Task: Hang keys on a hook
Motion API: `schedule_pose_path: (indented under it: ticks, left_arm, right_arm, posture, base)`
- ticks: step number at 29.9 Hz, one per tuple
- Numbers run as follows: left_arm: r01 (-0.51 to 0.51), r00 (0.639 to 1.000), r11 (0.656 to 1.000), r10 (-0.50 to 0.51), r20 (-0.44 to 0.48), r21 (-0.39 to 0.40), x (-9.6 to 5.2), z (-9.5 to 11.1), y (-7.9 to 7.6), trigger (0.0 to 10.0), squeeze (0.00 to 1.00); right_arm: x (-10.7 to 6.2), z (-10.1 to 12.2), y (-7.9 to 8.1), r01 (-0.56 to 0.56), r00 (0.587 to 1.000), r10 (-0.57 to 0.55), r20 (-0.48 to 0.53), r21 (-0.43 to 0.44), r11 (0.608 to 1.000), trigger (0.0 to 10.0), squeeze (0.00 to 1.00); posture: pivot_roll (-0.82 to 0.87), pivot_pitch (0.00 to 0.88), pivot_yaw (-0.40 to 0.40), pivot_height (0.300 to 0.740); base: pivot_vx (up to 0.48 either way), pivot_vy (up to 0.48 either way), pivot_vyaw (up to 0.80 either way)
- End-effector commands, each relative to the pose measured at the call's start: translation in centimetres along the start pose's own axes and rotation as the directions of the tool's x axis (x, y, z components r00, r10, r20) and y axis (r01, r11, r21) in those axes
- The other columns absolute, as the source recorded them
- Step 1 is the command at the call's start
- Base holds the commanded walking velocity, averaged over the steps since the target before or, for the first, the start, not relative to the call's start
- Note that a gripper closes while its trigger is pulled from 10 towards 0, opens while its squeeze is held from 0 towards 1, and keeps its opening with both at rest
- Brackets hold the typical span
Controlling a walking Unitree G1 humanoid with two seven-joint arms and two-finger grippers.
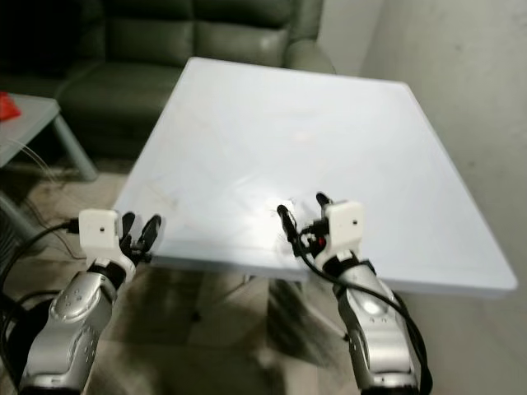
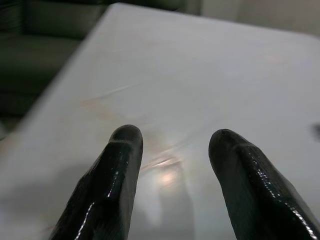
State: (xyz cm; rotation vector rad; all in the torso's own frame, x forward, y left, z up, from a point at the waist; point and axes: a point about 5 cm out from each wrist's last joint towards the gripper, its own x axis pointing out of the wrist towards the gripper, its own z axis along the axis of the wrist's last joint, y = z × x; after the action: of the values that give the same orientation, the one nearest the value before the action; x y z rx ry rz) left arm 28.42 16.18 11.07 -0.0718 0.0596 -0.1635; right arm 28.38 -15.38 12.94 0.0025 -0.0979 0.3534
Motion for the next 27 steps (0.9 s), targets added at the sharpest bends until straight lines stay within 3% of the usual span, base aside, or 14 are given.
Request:
schedule_pose_path:
  ticks: [1,9,17,27]
  left_arm:
    - [0.022,1.0,1.0,-0.022,-0.003,-0.004,0.1,0.1,-0.7,10.0,0.0]
    - [0.014,1.0,1.0,-0.014,0.014,0.014,0.1,0.2,-0.9,10.0,0.0]
    - [0.063,0.995,0.998,-0.063,0.073,0.014,-0.4,0.7,-1.9,10.0,0.0]
    - [0.096,0.99,0.995,-0.095,0.104,-0.009,-1.2,0.9,-3.3,10.0,0.0]
  right_arm:
    - [-0.3,-0.3,-0.7,0.021,1.0,-0.021,-0.013,0.004,1.0,10.0,0.0]
    - [-0.3,-0.3,-0.6,0.014,1.0,-0.014,-0.016,-0.003,1.0,10.0,0.0]
    - [-0.1,-0.4,-0.5,-0.032,0.999,0.029,-0.041,-0.069,0.997,10.0,0.0]
    - [2.1,-0.2,0.3,-0.119,0.99,0.105,-0.098,-0.149,0.982,10.0,0.0]
  posture:
    - [0.04,0.075,-0.054,0.74]
    - [0.04,0.076,-0.053,0.74]
    - [0.04,0.088,-0.062,0.74]
    - [0.07,0.124,-0.098,0.74]
  base:
    - [0.394,0.0,0.0]
    - [0.09,0.0,0.0]
    - [0.0,0.0,0.0]
    - [0.0,0.0,0.0]
